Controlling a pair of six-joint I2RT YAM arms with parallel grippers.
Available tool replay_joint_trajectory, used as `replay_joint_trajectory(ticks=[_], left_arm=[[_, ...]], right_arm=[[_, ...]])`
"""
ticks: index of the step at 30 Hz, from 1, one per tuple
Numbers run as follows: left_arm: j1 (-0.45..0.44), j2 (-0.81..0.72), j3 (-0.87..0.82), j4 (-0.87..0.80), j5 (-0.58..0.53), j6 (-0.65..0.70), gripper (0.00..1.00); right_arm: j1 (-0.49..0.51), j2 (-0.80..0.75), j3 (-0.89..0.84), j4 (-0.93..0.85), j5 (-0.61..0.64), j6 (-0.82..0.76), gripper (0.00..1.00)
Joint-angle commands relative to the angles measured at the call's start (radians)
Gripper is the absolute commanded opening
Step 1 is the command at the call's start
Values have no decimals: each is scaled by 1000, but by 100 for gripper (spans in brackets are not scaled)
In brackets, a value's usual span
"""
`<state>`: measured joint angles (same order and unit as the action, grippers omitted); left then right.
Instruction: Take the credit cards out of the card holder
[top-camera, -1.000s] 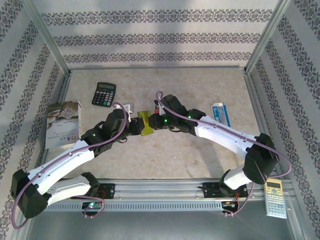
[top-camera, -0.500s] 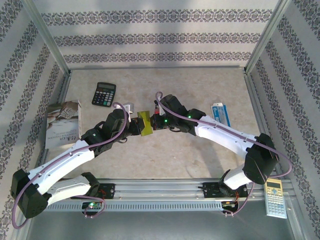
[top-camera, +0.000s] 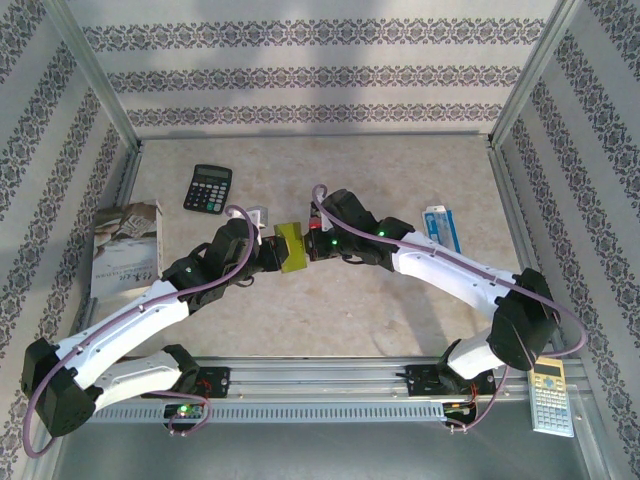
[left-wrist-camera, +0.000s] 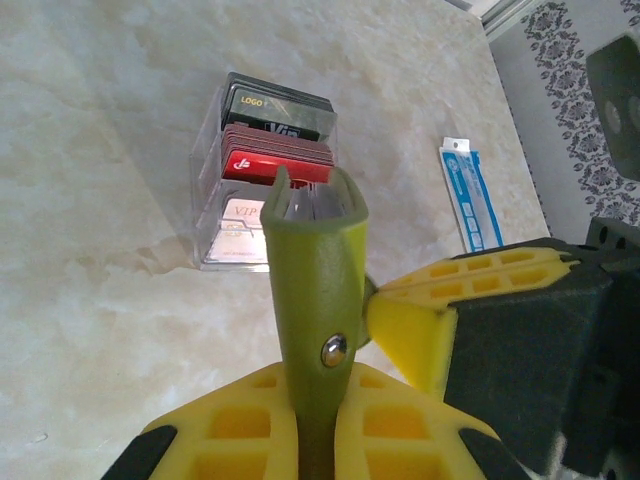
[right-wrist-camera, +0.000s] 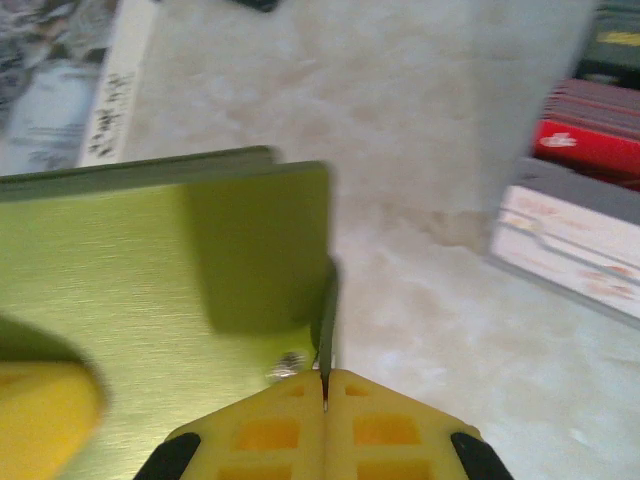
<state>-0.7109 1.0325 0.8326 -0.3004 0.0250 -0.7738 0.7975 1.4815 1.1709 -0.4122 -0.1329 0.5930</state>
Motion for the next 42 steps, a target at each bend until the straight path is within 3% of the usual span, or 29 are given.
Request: replay_joint_trajectory(ticks=[1, 7, 15, 24, 27, 33, 42], left_arm=[[-13, -30, 13, 29, -6, 3, 0], [-14, -34, 6, 55, 25, 5, 0], [-12, -43, -17, 97, 53, 14, 0], [12, -81, -62, 184, 122, 17, 0], [36, -101, -95, 258, 177, 5, 0], [67, -110, -138, 406, 309, -11, 0], [68, -74, -130, 497, 427, -18, 0]], right_arm=[[-36, -12, -32, -112, 134, -34, 0], [-70, -47, -75, -88, 112, -52, 0], [-179, -146, -186, 65, -161, -67, 3], [-409, -359, -396, 324, -566, -51, 80], [-460, -430, -449, 389, -671, -34, 94], [-419, -459, -469, 459, -746, 2, 97], [-342, -393, -424, 478, -680, 7, 84]])
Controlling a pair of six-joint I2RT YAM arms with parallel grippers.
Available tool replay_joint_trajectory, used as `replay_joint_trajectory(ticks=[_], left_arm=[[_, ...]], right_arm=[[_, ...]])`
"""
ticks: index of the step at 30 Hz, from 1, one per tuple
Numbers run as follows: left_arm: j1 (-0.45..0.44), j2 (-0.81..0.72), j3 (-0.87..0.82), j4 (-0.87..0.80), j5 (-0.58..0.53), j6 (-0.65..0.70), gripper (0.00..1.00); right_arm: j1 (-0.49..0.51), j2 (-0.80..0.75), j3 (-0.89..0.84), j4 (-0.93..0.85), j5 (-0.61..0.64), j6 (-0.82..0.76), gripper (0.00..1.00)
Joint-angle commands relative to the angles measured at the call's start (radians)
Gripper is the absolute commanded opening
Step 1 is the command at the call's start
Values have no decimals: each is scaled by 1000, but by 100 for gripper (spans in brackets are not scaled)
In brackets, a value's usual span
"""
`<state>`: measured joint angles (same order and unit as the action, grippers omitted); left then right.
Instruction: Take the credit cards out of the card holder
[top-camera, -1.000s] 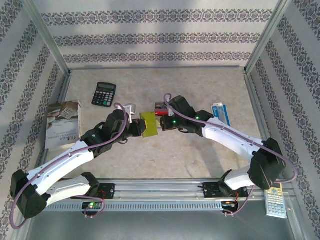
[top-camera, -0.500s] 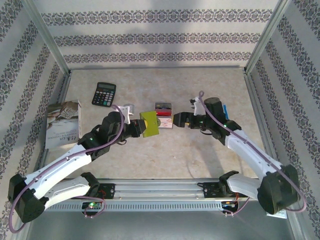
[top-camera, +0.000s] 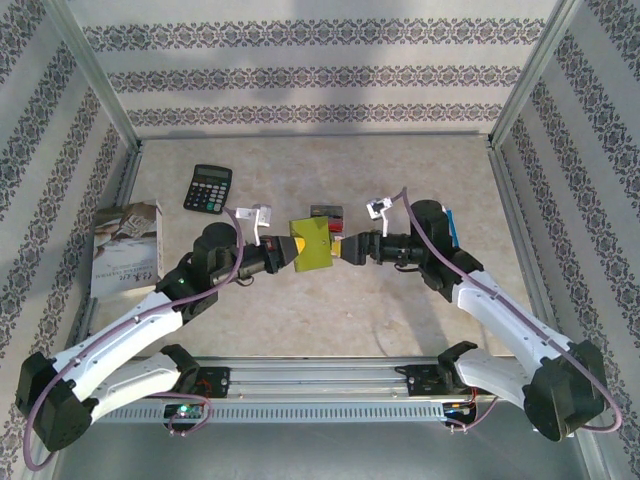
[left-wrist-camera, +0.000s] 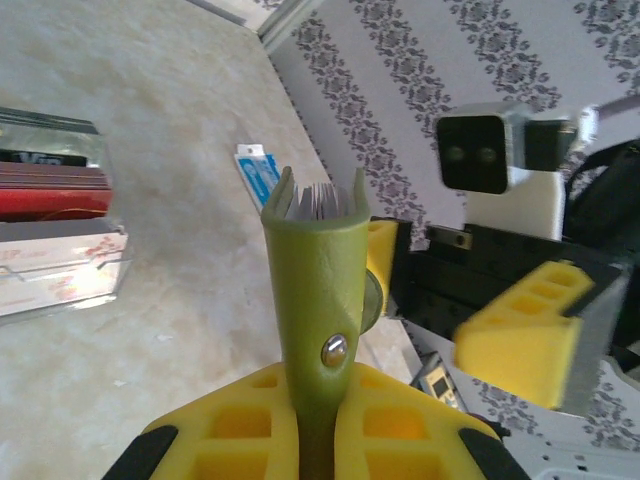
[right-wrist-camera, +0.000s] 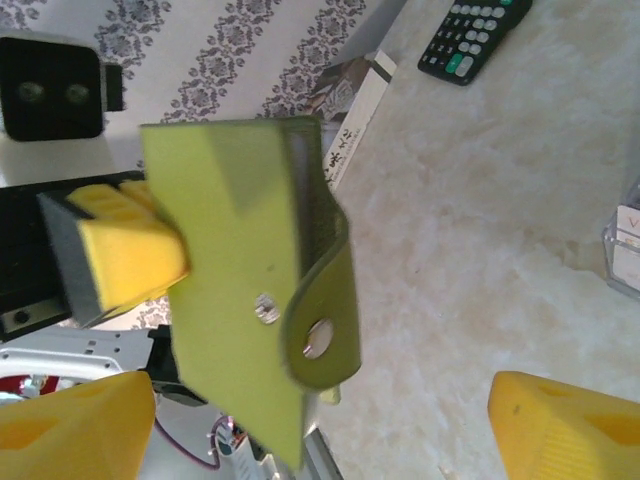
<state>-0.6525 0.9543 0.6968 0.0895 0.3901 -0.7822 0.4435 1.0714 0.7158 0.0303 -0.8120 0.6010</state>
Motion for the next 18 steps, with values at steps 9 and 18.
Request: replay_joint_trajectory(ticks=[9, 18], left_arm=[[9, 25, 7, 135, 93, -22, 0], [10, 22, 7, 127, 87, -19, 0]], right_arm=[[25, 35, 47, 23, 16, -16, 70], [-29, 0, 22, 13, 3, -16, 56]])
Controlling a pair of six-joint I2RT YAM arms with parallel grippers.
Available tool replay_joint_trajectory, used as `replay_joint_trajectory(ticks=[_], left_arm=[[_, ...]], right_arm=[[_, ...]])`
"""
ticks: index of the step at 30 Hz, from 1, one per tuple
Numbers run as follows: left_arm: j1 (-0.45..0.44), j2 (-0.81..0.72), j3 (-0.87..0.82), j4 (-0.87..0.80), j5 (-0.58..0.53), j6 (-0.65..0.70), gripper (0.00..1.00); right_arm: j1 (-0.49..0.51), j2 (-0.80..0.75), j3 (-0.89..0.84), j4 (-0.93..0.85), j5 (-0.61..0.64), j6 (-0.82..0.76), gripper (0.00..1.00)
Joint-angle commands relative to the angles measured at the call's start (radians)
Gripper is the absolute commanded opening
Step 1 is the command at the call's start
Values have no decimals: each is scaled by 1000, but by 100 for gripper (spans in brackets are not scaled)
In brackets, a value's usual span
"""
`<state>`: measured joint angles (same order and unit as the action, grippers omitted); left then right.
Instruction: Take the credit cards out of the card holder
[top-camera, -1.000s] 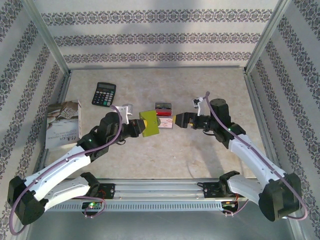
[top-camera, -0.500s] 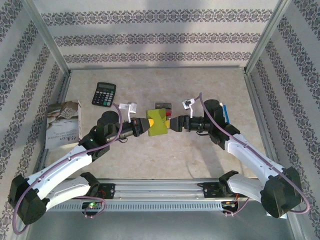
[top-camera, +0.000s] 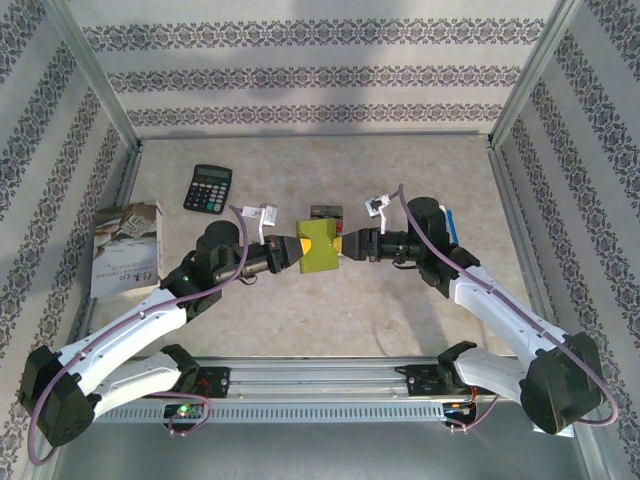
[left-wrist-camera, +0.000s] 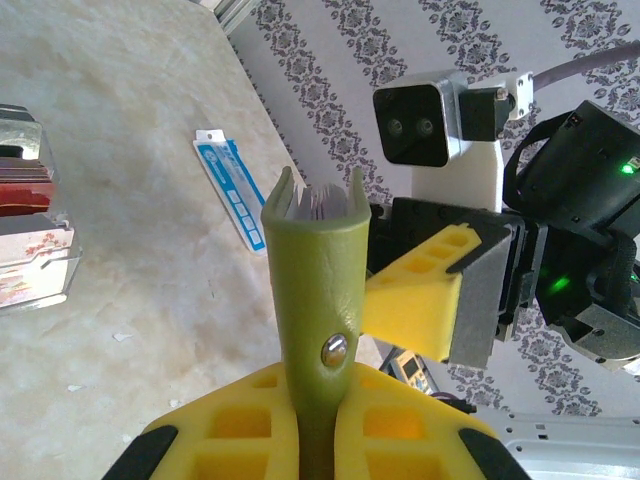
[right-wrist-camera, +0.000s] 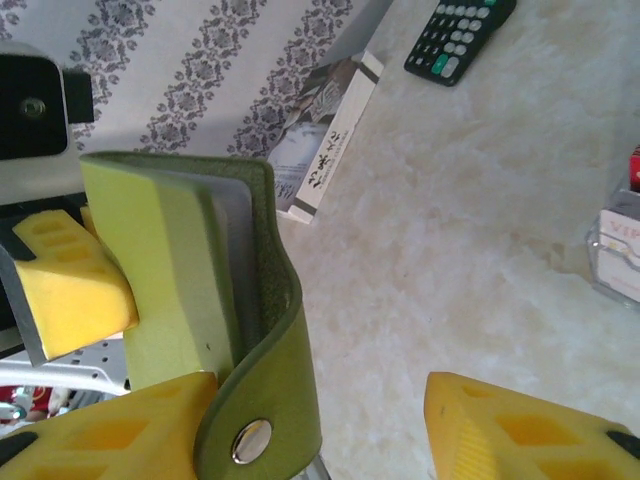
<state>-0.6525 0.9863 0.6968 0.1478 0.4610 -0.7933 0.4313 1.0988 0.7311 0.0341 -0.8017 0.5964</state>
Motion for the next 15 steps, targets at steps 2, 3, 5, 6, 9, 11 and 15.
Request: replay_joint_trajectory(ticks=[2, 3, 5, 6, 9, 11, 15], left_arm=[[10, -10, 6, 73, 15, -8, 0], [10, -10, 6, 75, 16, -10, 0], [10, -9, 4, 84, 19, -13, 0], [9, -9, 4, 89, 22, -15, 0], [9, -9, 1, 101, 25, -19, 0], [9, -9, 1, 104, 24, -21, 0], [10, -10, 2, 105, 27, -23, 0]], right_arm=[[-25, -35, 4, 6, -11, -13, 54], [-28, -39, 2, 3, -12, -14, 54], [-28, -38, 2, 0, -16, -15, 51], [-28, -34, 4, 1, -17, -15, 51], [-22, -23, 4, 0, -22, -18, 48], [-19, -18, 2, -2, -18, -22, 46], [-16, -12, -2, -16, -7, -33, 42]])
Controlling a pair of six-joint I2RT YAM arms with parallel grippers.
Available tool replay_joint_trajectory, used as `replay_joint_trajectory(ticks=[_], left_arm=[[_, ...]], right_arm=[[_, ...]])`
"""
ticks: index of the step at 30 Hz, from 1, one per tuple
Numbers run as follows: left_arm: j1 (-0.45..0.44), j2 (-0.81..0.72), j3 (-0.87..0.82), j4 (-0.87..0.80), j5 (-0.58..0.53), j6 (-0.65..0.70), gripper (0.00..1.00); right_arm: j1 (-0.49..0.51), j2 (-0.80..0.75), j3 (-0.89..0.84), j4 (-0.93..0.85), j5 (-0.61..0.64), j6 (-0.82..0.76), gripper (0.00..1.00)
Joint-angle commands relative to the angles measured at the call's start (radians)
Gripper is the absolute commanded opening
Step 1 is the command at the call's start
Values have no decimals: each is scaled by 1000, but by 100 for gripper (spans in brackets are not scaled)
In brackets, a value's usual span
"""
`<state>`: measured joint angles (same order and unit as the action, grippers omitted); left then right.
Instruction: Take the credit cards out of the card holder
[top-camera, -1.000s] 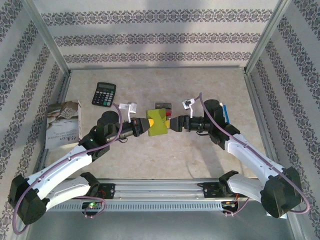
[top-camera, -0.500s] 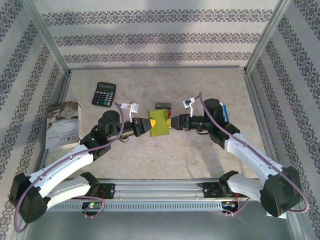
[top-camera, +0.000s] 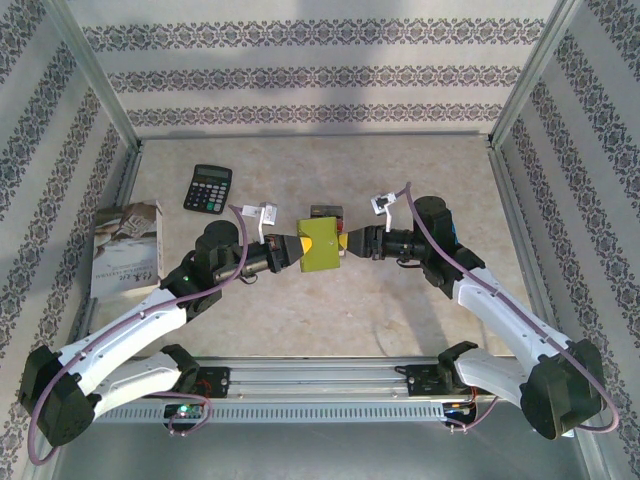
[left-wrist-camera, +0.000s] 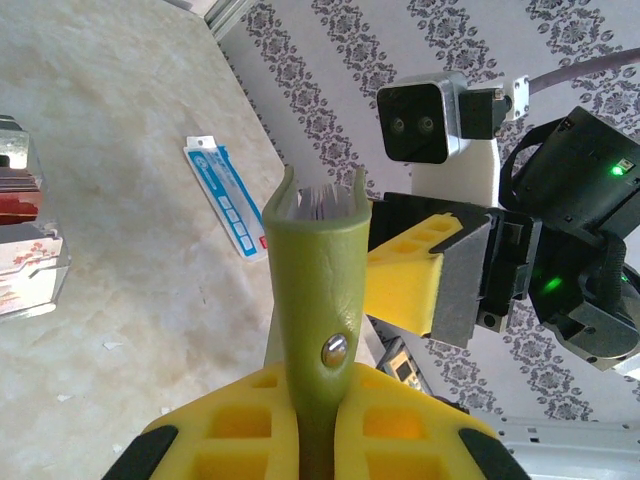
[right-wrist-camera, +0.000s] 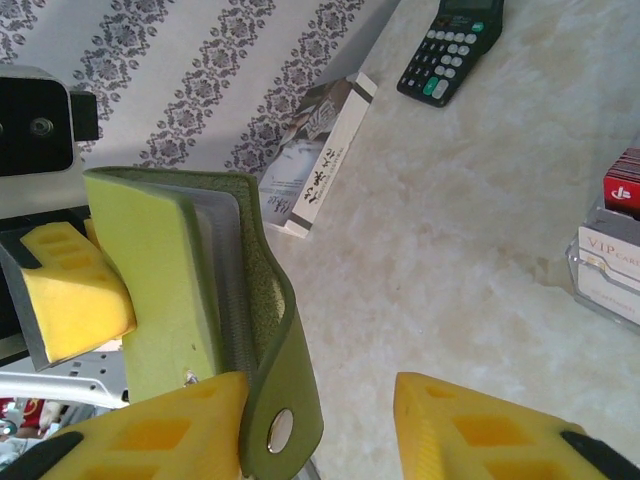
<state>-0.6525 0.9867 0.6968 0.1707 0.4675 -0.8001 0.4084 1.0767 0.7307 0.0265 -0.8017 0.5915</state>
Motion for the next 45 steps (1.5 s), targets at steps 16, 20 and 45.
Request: replay_joint_trajectory(ticks=[16, 20, 45], left_arm=[[9, 8, -15, 110, 29, -28, 1], [13, -13, -29, 54, -33, -16, 22], [146, -156, -224, -173, -135, -74, 78]], right_arm=[[44, 10, 18, 25, -42, -7, 7], [39, -9, 9, 2, -40, -9, 0], [87, 43, 17, -188, -105, 19, 0]])
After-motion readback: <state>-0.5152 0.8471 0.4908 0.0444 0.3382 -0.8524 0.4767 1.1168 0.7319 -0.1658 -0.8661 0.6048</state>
